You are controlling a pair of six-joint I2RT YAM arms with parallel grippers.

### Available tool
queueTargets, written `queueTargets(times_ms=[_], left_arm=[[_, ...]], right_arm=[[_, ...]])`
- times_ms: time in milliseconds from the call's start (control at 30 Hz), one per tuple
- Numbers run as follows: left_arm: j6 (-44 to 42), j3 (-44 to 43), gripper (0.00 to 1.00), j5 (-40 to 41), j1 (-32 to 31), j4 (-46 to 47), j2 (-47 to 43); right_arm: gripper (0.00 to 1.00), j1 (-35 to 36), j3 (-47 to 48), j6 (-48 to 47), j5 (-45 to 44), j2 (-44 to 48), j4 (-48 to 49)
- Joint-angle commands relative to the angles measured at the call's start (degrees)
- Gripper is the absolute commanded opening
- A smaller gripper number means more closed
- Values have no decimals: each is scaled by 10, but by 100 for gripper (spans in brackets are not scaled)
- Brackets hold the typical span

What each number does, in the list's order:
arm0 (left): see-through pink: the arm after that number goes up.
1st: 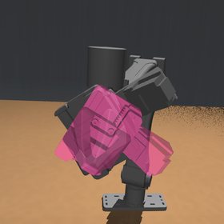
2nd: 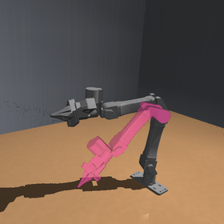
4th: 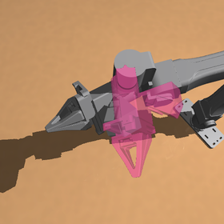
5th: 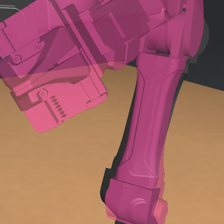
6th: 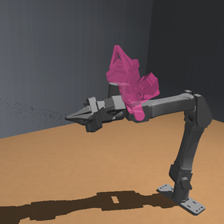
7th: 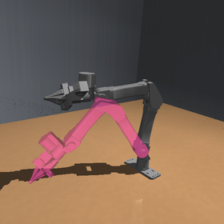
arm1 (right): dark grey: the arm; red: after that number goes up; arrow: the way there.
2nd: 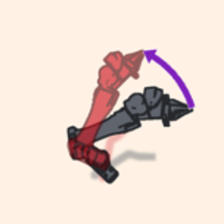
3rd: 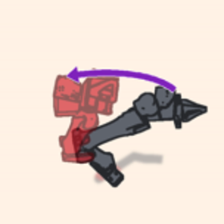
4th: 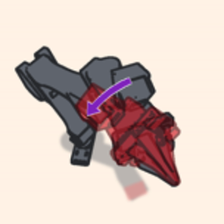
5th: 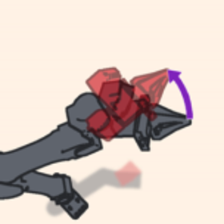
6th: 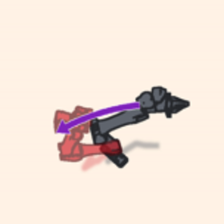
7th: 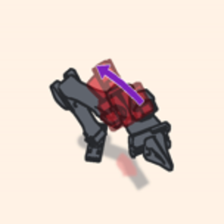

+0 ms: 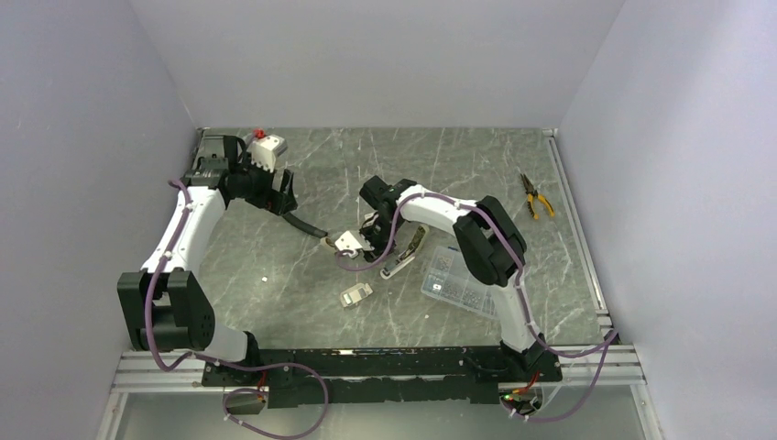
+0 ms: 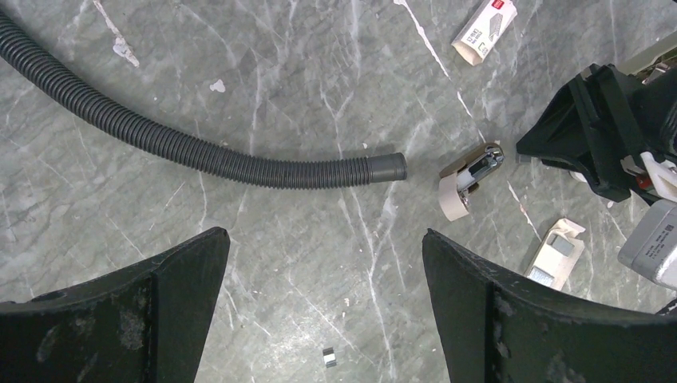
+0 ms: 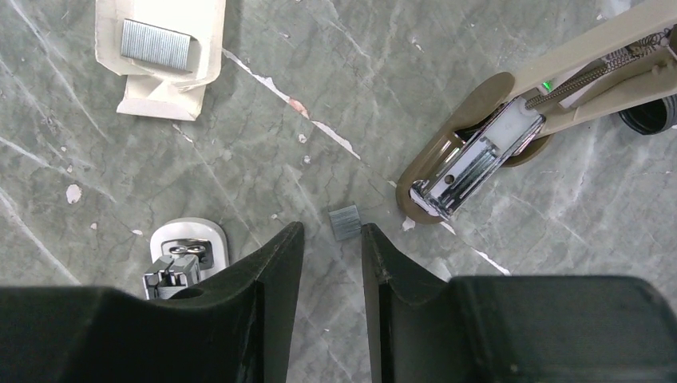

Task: Load the staples into the stapler
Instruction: Pick up the staple from the center of the board.

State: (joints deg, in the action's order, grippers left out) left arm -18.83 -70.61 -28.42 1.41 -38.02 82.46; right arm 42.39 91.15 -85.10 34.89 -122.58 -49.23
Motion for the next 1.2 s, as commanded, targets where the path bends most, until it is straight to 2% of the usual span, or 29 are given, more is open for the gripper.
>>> queueTargets(times_ms=[0,333,667,1033,1167], left_arm=[[-12,-25,96,-20,2,-1,4],[-14,-35,96,-25,7,-9,17],[-12,-35,96,-33,9,-7,20],[-9,-34,96,-44,8,-7,14],[-7,-30,96,-50,9,-5,9]], right_arm=[[36,-6,26,-31,28,-12,-24],[36,-8,49,-49,28,-33,-47],[35,-9,51,-15,39,-22,-33],[36,-17,21,213,39,-8,73],[36,-17,-13,261,39,7,102]])
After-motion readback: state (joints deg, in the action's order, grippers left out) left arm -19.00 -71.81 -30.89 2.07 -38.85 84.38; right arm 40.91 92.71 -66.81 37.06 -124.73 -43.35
